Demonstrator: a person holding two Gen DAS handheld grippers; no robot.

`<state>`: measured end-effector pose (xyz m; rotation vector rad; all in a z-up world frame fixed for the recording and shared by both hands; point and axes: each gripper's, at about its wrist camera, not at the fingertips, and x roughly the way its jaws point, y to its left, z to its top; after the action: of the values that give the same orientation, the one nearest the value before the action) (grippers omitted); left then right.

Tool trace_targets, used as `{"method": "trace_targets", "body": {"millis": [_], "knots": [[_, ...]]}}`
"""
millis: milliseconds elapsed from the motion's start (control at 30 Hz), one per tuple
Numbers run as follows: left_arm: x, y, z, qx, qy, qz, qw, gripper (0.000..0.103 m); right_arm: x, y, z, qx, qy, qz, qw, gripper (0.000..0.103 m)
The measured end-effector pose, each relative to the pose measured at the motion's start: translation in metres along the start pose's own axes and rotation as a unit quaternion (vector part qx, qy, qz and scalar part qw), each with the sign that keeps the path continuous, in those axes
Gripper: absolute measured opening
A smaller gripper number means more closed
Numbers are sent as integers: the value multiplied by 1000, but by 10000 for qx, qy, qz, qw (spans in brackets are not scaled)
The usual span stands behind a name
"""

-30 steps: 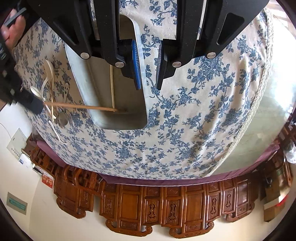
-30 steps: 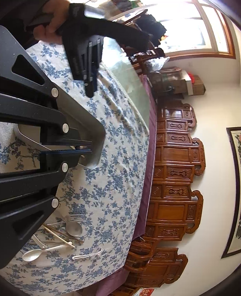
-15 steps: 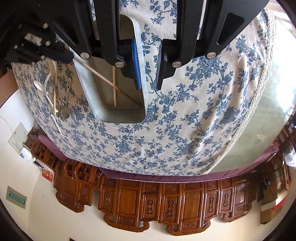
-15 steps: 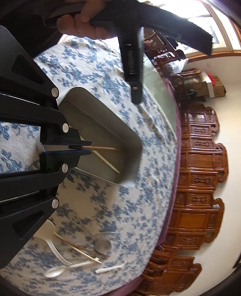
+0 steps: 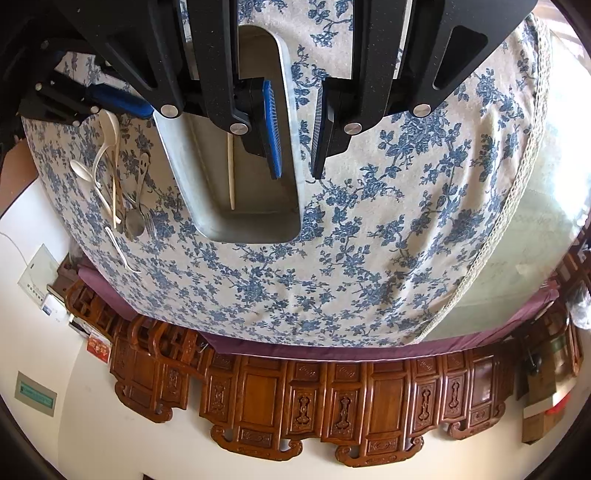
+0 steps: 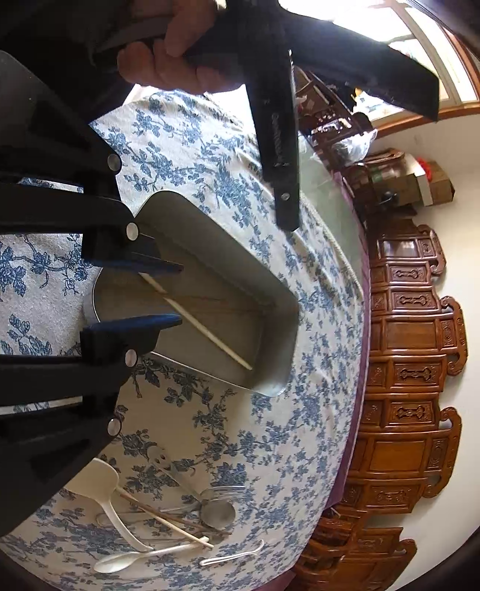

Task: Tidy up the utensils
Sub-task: 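Lower the chopstick with the right tool into the grey tray and open, then grasp the large white plastic spoon handle with the right tool while the left tool returns to the pile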

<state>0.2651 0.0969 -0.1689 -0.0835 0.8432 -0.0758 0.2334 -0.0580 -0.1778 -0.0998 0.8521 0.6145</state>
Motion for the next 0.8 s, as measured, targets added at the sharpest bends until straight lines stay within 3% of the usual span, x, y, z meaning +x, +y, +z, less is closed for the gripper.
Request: {"method": "trace_targets", "body": {"millis": [200,367,500,667,800], "knots": [[-1,-22,-1,200,-22,-89,9998,19,-34,-39,3,154,-220,-261,9993,24],[-1,-47,-2,348,-24,-257,9991,34,-59,-99,-10,387,-262,-854,9953,24],[2,-68,-5,471,5,-416,9980,36,-70,-144,-26,581,-184,-1239,9904,24],[7,-93,-11,635,31,-500,9967,36,-71,-178,-41,858,-102,-1338,9872,24],[11,-106,-14,670,84,-592,9960,36,-59,-184,-56,1026,-27,-1284,9864,33]]}}
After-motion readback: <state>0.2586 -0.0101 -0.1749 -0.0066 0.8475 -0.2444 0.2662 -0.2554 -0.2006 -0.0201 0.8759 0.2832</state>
